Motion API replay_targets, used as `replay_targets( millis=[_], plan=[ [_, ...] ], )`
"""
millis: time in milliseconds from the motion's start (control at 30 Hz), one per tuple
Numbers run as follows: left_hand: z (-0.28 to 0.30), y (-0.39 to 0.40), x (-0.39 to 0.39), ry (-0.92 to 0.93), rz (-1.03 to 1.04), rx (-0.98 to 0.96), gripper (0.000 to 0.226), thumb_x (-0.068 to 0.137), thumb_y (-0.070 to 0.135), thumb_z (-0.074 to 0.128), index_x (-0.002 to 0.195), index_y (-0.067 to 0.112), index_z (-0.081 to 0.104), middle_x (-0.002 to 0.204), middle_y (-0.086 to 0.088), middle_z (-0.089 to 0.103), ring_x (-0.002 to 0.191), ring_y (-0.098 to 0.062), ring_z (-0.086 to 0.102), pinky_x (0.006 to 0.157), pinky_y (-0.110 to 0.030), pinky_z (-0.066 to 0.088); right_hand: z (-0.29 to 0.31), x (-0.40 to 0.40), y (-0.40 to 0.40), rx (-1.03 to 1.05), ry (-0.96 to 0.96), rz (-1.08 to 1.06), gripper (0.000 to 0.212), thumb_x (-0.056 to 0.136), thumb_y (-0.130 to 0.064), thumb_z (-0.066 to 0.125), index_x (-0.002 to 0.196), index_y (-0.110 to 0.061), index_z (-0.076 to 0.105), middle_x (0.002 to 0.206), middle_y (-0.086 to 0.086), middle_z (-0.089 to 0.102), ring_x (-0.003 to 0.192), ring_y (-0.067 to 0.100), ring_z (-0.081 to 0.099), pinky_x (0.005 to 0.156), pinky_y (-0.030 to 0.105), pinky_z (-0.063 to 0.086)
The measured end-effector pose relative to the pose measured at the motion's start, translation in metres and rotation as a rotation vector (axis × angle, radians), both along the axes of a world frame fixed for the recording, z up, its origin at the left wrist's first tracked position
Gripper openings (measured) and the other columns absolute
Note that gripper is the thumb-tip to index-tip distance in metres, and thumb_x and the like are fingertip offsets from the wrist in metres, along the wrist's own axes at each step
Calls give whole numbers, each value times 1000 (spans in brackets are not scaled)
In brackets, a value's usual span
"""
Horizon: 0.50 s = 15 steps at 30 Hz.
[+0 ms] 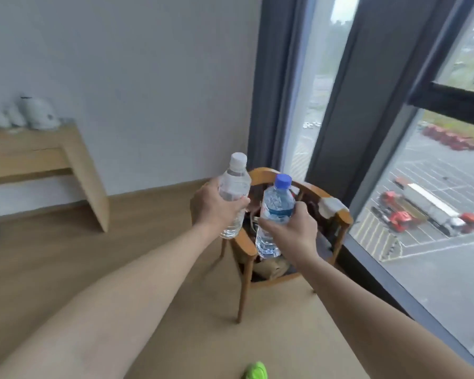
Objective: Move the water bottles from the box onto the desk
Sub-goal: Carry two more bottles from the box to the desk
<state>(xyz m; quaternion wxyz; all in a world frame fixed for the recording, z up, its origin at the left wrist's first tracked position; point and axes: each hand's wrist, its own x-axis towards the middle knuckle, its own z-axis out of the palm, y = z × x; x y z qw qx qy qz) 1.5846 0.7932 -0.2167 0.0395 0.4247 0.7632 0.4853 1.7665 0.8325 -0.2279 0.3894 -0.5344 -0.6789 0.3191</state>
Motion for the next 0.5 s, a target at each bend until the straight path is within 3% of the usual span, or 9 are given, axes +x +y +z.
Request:
replay_targets(
  millis=[233,300,400,500],
  plan=[
    [-6,-27,-157,-81,291,-30,52,53,60,85,95,39,62,85,22,67,81,-9,67,68,-24,48,-4,-178,34,-41,43,297,55,60,-42,86,102,-24,53,94,-13,64,91,14,65,80,37,56],
    [-4,-32,-197,-89,364,-17,53,52,59,86,96,36,65,84,22,67,82,-10,66,66,-22,47,-3,-228,42,-51,53,371,54,59,-42,84,99,-25,53,91,-17,62,88,12,64,77,35,55],
    [4,-42,-254,-135,440,-4,58,51,56,84,98,27,68,92,12,73,87,-15,70,78,-33,58,0,-299,50,-72,65,484,53,58,-42,83,98,-24,54,91,-15,63,87,11,64,78,35,55],
    [13,-57,-305,-195,506,36,48,53,45,89,92,29,65,89,13,72,84,-9,70,70,-29,54,6,-365,51,-82,70,602,50,59,-39,84,97,-25,55,90,-16,65,86,10,65,78,36,56]
  ],
)
